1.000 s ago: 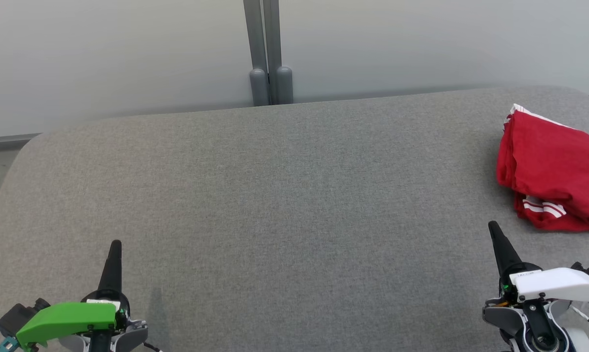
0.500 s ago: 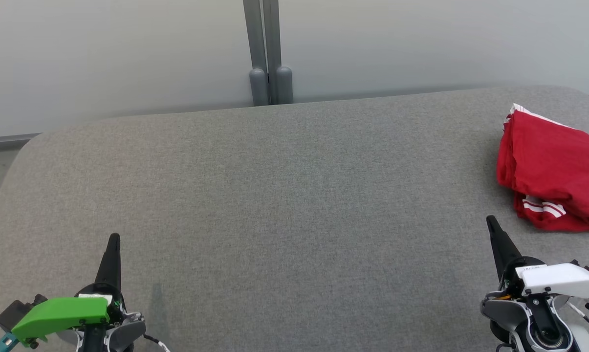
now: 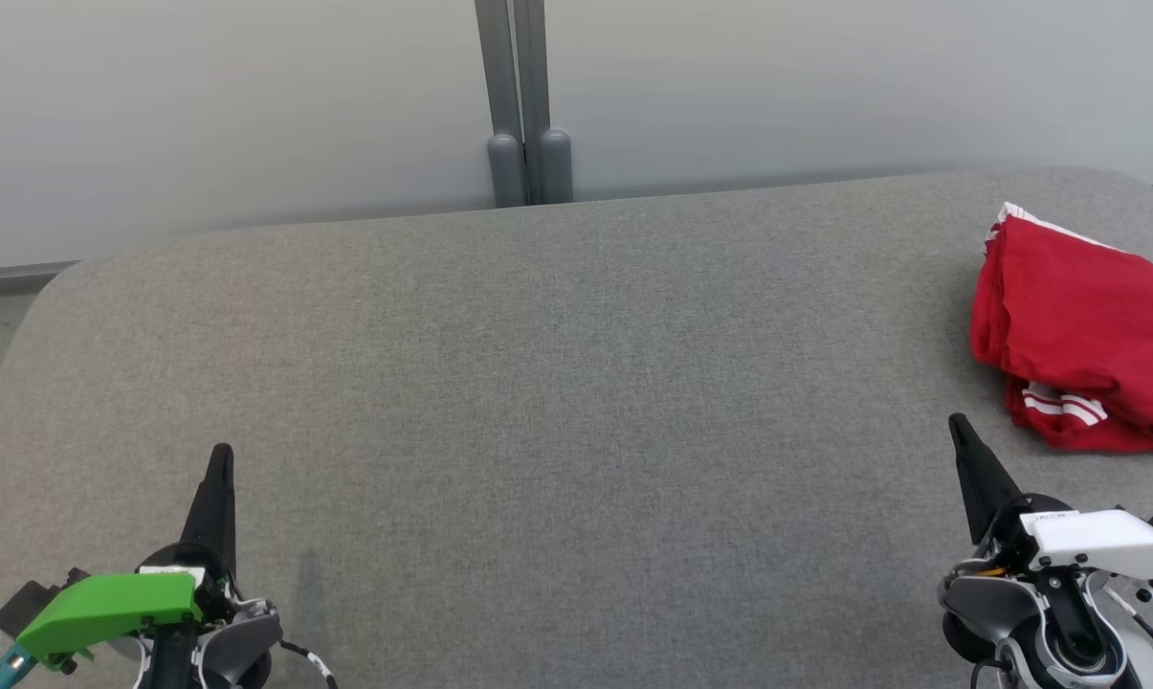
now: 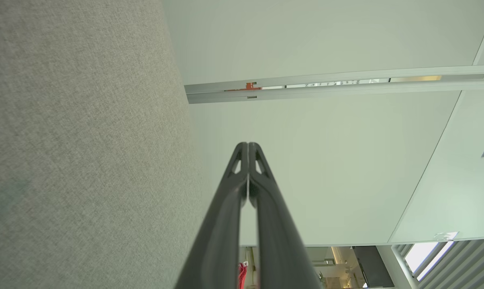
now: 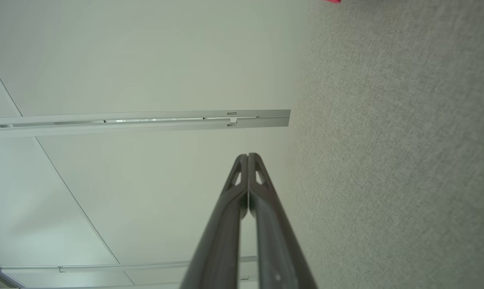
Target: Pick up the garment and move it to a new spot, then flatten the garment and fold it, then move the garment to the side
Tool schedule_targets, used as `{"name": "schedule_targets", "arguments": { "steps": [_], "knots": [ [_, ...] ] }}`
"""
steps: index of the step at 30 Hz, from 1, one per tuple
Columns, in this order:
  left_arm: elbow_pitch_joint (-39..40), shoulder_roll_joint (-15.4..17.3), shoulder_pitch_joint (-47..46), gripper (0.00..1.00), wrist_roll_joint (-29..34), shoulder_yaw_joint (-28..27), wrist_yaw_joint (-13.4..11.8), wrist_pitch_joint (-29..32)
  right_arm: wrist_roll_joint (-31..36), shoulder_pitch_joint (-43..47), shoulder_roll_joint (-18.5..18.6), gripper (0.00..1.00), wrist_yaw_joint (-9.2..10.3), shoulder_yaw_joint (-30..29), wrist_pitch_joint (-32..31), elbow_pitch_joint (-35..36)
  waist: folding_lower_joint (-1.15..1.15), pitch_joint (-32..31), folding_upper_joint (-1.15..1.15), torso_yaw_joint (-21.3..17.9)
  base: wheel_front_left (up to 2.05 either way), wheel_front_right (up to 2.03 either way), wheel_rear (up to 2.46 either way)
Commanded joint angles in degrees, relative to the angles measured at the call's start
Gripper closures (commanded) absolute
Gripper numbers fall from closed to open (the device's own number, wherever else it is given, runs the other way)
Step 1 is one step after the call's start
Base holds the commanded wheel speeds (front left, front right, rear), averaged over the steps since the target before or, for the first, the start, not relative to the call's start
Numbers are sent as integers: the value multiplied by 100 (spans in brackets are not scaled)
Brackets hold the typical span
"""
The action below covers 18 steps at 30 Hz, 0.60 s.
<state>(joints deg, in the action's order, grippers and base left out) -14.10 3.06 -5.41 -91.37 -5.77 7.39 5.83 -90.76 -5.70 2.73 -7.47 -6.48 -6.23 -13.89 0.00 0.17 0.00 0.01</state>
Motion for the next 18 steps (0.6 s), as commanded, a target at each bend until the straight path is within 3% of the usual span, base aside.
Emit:
{"name": "schedule_targets", "arguments": {
  "steps": [1,18],
  "knots": [
    [13,42,-126,100,-120,-34,18,24,-119,-80,27,100,-4,-14,-39,-19,0,0,0,0,0,0,0],
    [10,28,-115,100,-140,-49,18,54,-179,-76,27,100,-4,-12,-53,-23,0,0,0,-1,0,0,0]
  ]
}}
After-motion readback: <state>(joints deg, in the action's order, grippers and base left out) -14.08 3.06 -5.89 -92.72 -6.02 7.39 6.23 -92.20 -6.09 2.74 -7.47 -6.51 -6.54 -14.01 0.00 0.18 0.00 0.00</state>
